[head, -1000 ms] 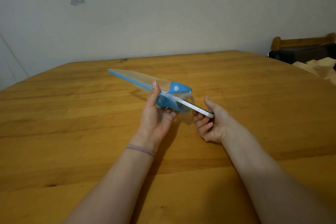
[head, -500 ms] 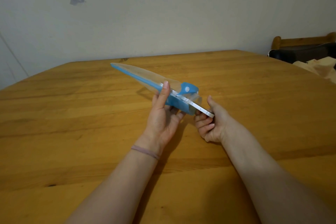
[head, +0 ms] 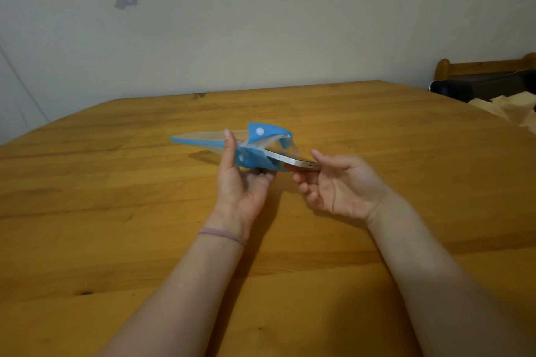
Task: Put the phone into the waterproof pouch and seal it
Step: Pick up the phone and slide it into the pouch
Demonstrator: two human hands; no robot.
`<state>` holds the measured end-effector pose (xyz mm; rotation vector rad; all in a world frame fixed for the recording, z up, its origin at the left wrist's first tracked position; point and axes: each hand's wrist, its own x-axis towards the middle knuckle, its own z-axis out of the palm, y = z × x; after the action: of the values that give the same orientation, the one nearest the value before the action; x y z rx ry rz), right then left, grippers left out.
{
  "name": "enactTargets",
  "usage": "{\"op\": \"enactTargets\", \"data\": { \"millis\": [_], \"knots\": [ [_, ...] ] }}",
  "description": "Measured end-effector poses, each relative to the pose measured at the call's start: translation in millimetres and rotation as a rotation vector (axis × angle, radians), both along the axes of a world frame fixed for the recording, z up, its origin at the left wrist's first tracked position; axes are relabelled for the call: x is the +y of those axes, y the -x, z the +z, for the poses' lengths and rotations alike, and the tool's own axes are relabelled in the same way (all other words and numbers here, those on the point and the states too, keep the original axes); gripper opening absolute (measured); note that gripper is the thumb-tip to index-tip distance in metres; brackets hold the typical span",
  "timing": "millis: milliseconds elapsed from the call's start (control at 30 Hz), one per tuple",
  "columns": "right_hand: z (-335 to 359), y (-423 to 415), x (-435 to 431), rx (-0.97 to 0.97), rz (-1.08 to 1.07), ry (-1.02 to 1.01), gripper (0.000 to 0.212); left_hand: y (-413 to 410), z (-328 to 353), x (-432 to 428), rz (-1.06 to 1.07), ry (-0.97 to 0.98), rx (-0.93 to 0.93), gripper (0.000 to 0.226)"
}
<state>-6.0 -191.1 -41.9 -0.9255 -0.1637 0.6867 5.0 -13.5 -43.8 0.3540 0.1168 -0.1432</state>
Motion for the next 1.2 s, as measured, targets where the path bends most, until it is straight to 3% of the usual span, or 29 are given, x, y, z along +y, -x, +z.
{"op": "enactTargets", "data": {
  "millis": [200,333,500,733,1000,1200],
  "knots": [
    [-4.2,-0.9,0.2,-0.17,-0.08,0.116,0.028,1.6,-0.4,-0.2,-0.035,0.052,-0.001,0.07],
    [-6.5,-5.1,5.4,-0.153,-0.21,0.238,0.029,3.7,-1.2,-5.6,-0.075,0.043,-0.002,0.069],
    [-9.1,-6.9,3.1,-0.156,-0.168,0.265,0.022,2.4,-3.3,-6.1,-0.059,-0.002,0.012,0.069],
    [-11.7,-7.7,12.6,-0.268,-0.396,0.587,0.044,4.2,-4.7,-8.3,-0.076,-0.045,-0.005,0.07],
    [-16.2,-12.4,15.1,-0.456,-0.719,0.764,0.057,6.8,-6.1,-13.1,-0.151,-0.078,-0.04,0.071],
    [-16.9,-13.0,13.8,-0.518,-0.776,0.801,0.028,12.6,-8.0,-22.9,-0.259,-0.122,-0.075,0.07]
  ]
}}
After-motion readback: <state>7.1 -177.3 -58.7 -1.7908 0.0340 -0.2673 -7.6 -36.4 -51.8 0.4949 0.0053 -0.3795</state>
